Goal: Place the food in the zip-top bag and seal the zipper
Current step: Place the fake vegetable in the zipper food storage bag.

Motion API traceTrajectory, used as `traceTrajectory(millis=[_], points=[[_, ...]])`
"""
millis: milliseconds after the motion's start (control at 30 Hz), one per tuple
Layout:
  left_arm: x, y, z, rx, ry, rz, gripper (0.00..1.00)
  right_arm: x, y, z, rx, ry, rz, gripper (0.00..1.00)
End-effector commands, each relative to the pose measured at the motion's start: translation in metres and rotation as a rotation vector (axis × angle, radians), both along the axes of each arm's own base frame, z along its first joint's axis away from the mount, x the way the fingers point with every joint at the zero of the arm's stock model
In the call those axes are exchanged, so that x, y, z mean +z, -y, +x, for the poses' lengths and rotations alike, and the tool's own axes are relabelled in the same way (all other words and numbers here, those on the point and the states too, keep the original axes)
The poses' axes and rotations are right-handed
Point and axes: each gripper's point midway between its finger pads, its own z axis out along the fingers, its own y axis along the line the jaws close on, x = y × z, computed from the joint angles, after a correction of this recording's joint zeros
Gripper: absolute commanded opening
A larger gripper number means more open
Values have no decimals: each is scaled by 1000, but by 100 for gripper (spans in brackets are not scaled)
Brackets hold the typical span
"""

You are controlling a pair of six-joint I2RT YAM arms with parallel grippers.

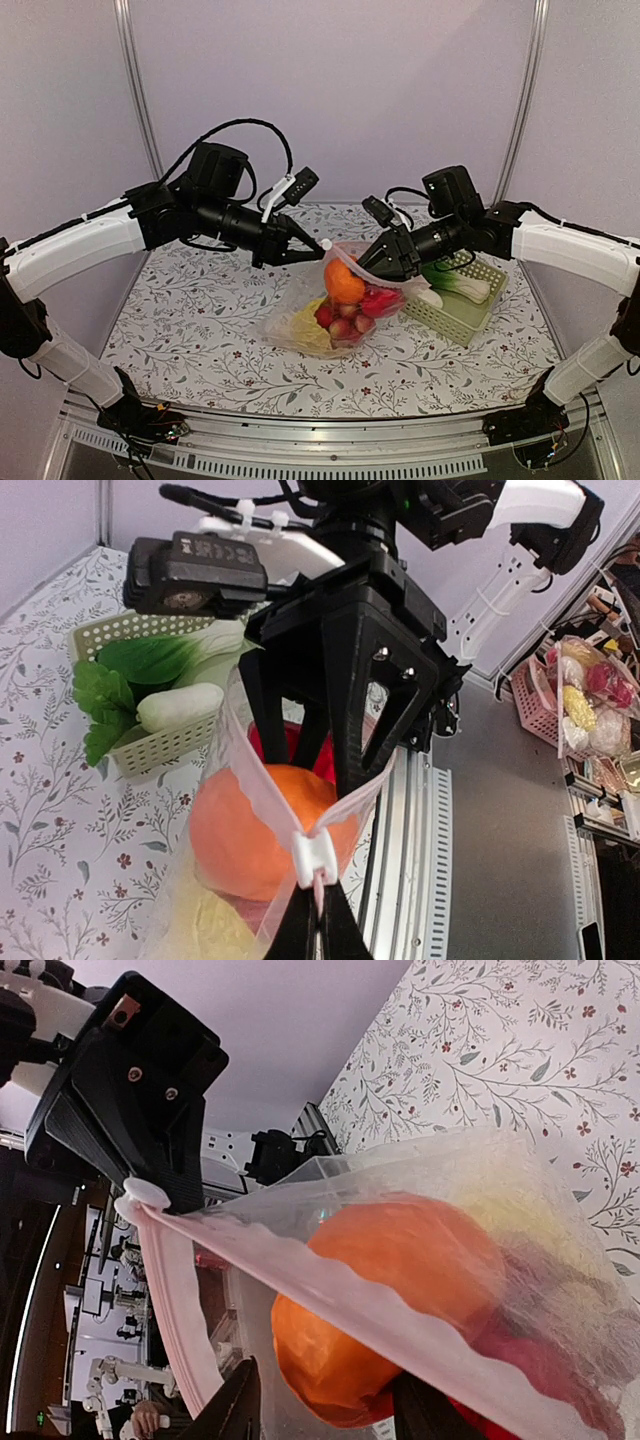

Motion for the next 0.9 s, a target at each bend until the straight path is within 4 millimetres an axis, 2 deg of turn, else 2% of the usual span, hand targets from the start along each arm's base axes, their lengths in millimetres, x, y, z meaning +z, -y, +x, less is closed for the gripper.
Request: traceTrajectory(millis=[0,133,200,467,767,867], points=[[26,4,-8,-43,43,-62,0,15,-15,1,28,69,16,50],[25,3,-8,-37,48,-58,0,13,-16,4,20,84,-1,70],[25,1,-8,-33,54,-58,0,15,-15,5,11,100,-6,75],[26,-3,-8,-20,68,-54,0,31,1,1,-29,172,-37,78],[30,-7,-11,-21,73,-57,0,76,27,-14,-48,347,-2,90],[31,-7,-13,-29,68,-60,0,79,35,-17,-67,425,-49,93]])
